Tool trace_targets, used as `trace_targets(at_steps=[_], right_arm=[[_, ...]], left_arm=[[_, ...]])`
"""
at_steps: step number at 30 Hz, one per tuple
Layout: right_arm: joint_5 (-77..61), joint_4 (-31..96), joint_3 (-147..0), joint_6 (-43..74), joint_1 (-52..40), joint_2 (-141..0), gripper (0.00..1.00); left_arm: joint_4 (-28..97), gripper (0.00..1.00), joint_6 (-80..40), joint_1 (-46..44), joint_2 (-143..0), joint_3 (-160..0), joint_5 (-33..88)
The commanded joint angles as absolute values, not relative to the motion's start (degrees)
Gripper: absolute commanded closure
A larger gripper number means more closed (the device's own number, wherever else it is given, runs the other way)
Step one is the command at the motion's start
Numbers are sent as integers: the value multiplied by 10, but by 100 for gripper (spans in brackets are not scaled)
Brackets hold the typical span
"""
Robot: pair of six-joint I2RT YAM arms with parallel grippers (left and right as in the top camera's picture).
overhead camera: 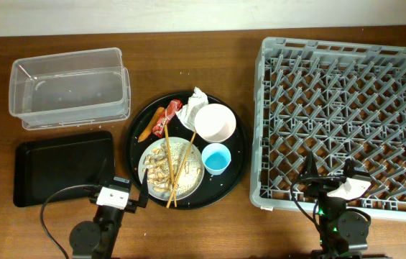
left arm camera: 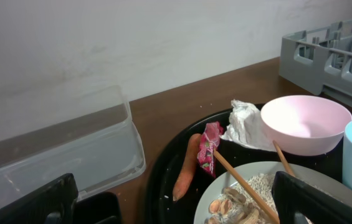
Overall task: Sort waste into correct bins and load items into the dishwasher rack
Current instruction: 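Reach the left gripper to the blue cup, right gripper over rack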
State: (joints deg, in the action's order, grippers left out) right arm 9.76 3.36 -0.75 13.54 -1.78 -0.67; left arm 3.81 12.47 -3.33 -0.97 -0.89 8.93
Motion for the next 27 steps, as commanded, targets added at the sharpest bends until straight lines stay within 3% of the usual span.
trace_targets(at_steps=[1,27], right_arm=[[96,36,-3,139,-41,-5,2],[96,36,-3,139,-41,-5,2]], left_arm=[[39,1,130,-34,-24,-5,85],[35,1,137,-34,-24,-5,79]])
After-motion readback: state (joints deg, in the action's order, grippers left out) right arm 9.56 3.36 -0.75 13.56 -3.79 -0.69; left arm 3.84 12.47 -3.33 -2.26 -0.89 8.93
